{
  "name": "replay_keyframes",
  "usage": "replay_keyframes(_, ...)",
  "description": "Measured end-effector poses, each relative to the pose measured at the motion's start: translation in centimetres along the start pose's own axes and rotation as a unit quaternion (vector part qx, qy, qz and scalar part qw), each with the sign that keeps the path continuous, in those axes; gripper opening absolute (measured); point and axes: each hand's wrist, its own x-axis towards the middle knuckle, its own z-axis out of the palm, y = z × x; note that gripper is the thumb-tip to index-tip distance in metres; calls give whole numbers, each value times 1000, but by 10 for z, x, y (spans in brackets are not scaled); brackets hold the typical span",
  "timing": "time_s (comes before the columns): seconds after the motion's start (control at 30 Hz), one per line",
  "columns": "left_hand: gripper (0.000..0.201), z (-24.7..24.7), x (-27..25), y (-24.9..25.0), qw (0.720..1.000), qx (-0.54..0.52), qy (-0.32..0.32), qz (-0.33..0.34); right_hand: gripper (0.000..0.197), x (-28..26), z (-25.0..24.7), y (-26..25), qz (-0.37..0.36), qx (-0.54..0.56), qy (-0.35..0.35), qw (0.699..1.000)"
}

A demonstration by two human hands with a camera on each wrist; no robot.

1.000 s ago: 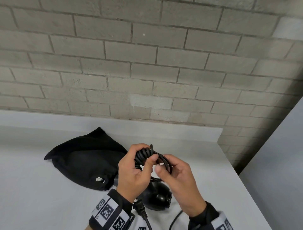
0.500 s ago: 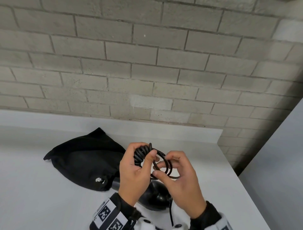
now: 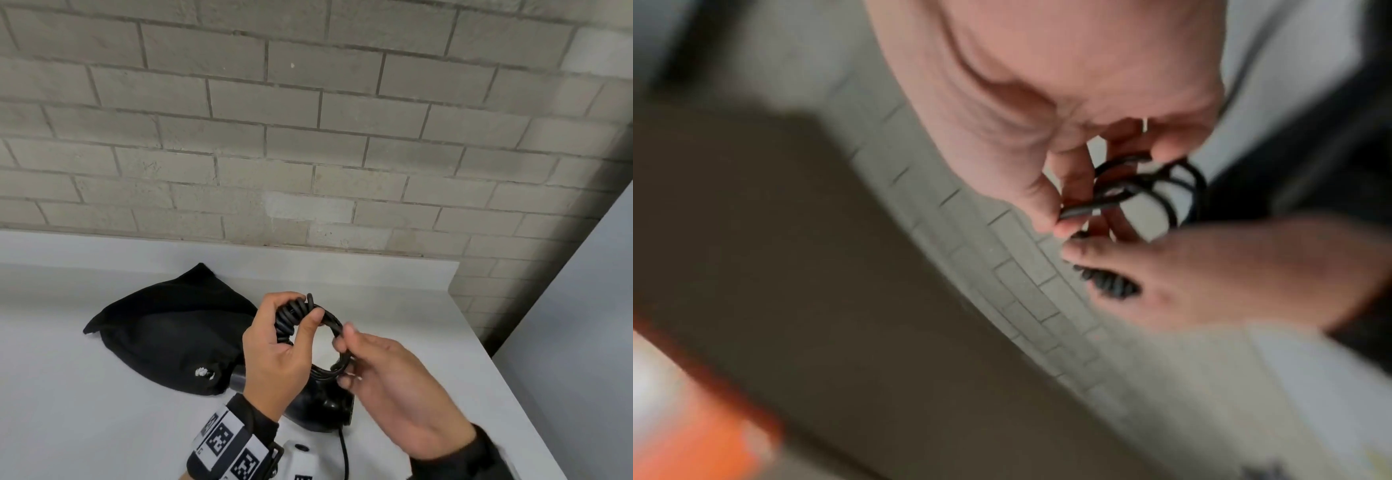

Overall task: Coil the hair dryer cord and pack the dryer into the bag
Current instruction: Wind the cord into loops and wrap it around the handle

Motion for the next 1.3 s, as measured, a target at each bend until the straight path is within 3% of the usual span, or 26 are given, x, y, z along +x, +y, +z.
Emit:
replay_keyframes(0.07,20,0,1,-1,1000,-11,-1,0,33,0,-2,-5,64,158,-56,984)
replay_keyframes(0.1,20,0,2,-2,1000,-22,-2,-3,36,1,-4,-4,55,166,-64,983)
replay_keyframes(0.13,20,0,2,-3,999,-35,-4,-7,37,1,-3,-2,26,127,-54,990)
replay_keyframes(0.2,18,-1,4,-4,999,-52,-3,-9,27,0,-1,4,-88,-58,6,994)
replay_keyframes(0.27,18,-2,5,-4,998,-55,-3,-13,11,-2,-1,14,-224,-270,86,932)
replay_keyframes(0.33,20,-3,5,-4,998,-53,0,-19,7,-3,-1,27,-316,-386,152,853)
replay_keyframes(0.4,23,-4,4,-4,999,-49,2,-19,7,-5,2,35,-359,-394,156,831)
replay_keyframes(0.47,26,-4,4,-3,999,-47,-5,-26,11,-5,4,38,-357,-366,146,847)
replay_keyframes(0.57,30,-6,4,-2,998,-49,-16,-48,17,-7,2,30,-296,-303,108,899)
replay_keyframes(0.73,37,-8,5,-2,997,-36,-41,-45,21,-4,-6,13,-202,-204,54,956)
replay_keyframes(0.9,23,-12,7,-3,995,-31,-90,-30,22,0,-17,-8,-57,-71,-29,995)
replay_keyframes(1.03,20,-14,10,-3,995,-11,-96,-15,34,0,-19,-34,50,100,-53,992)
replay_keyframes(1.13,21,-14,12,-5,996,-27,-82,-32,50,-2,-26,-31,-6,127,-111,986)
replay_keyframes(1.2,23,-14,12,-7,995,-40,-76,-44,59,-4,-30,-13,-125,55,-125,983)
replay_keyframes(1.3,25,-12,12,-8,996,-38,-69,-42,47,-5,-29,23,-267,-91,-126,951)
